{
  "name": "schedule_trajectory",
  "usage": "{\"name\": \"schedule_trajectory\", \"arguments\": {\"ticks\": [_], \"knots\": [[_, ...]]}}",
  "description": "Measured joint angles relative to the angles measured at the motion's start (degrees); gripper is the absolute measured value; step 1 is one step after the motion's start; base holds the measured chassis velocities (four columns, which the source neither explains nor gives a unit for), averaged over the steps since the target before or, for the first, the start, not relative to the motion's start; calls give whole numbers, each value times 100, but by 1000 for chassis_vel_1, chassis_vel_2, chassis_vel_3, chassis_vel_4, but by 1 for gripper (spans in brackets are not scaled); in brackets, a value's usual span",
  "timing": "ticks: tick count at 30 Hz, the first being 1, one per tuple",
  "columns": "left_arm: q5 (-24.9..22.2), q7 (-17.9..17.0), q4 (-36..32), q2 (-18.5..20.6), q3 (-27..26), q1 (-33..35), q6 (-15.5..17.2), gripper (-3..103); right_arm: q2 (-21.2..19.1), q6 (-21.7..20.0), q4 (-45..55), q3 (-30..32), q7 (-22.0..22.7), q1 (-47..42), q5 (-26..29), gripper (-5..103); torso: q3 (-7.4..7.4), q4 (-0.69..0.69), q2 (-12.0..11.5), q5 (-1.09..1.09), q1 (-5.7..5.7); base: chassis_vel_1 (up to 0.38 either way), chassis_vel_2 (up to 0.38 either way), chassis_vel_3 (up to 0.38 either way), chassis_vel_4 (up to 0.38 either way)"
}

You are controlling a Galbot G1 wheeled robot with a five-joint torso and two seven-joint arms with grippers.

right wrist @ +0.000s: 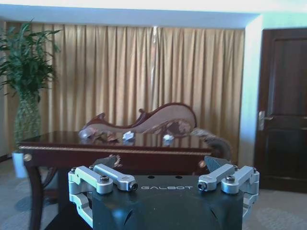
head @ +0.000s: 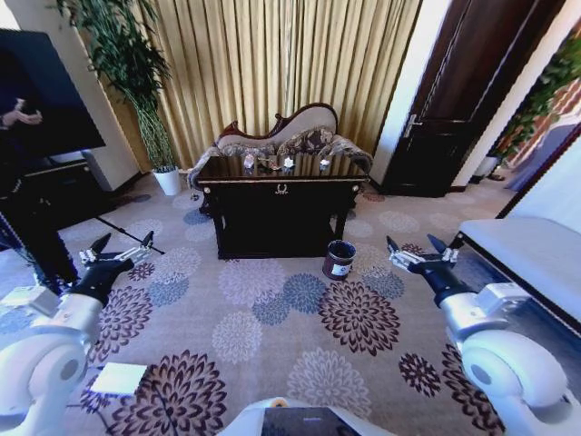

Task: Move to the front of the table and place the trash on the table into the trash bin.

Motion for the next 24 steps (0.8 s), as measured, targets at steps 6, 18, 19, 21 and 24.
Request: {"name": "schedule_trajectory", "arguments": {"ticks": [6, 18, 19, 21, 24], "knots": [[-10, 4, -44, -18, 14, 19, -2, 100, -4, -127, -1, -89, 106, 52, 102, 100, 0, 0, 0, 0, 0, 0, 0, 0, 0], [-128, 2, -44, 2, 12, 7, -68, 100, 63, -93, 37, -51, 286, 158, 337, 100, 0, 0, 0, 0, 0, 0, 0, 0, 0], [-128, 2, -39, 1, 16, 5, -68, 100, 63, -73, 37, -40, 286, 154, 308, 100, 0, 0, 0, 0, 0, 0, 0, 0, 0], [-128, 2, -29, -3, 27, -5, -70, 100, 63, -15, 33, -18, 286, 151, 266, 100, 0, 0, 0, 0, 0, 0, 0, 0, 0], [-126, 2, -15, -5, 37, -8, -76, 100, 63, 15, 22, -3, 286, 143, 232, 100, 0, 0, 0, 0, 0, 0, 0, 0, 0]]}}
